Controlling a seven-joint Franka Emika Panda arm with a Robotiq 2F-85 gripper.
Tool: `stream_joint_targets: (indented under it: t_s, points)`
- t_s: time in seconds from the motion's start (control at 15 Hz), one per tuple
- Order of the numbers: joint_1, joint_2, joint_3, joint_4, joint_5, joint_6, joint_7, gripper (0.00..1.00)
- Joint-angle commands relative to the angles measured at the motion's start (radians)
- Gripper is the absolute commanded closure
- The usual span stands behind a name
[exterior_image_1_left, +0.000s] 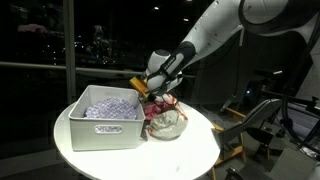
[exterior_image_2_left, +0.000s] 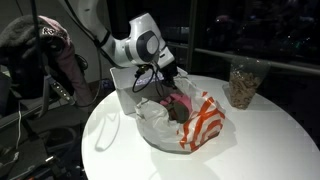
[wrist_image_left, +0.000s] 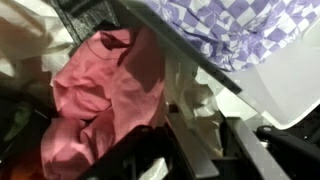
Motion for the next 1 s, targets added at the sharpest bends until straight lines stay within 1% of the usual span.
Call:
stream_joint_targets:
  t_s: [0.0, 0.07, 0.27, 0.33, 0.4, 0.47, 0.6, 0.73, 0.87, 0.93]
  points:
    - [-0.012, -0.034, 0.027, -0.014, 0.026, 0.014, -0.027, 0.96]
    - [-0.013, -0.039, 0.03, -0.018, 0.026, 0.017, -0.029, 0.99]
    - [-0.027, -0.072, 0.049, -0.037, 0.024, 0.009, -0.053, 1.0]
    - [-0.025, -0.086, 0.046, -0.043, 0.013, -0.008, -0.066, 1.0]
    - [-0.018, -0.098, 0.036, -0.047, 0.001, -0.026, -0.074, 1.0]
    - [0.005, -0.112, 0.001, -0.051, -0.025, -0.047, -0.07, 1.0]
    - [0.06, -0.14, -0.084, -0.055, -0.113, -0.103, -0.037, 1.0]
    - [0.102, -0.178, -0.16, -0.059, -0.242, -0.158, 0.008, 1.0]
    - [0.098, -0.228, -0.172, -0.068, -0.355, -0.203, 0.033, 1.0]
    - [0.08, -0.261, -0.153, -0.081, -0.396, -0.224, 0.029, 1.0]
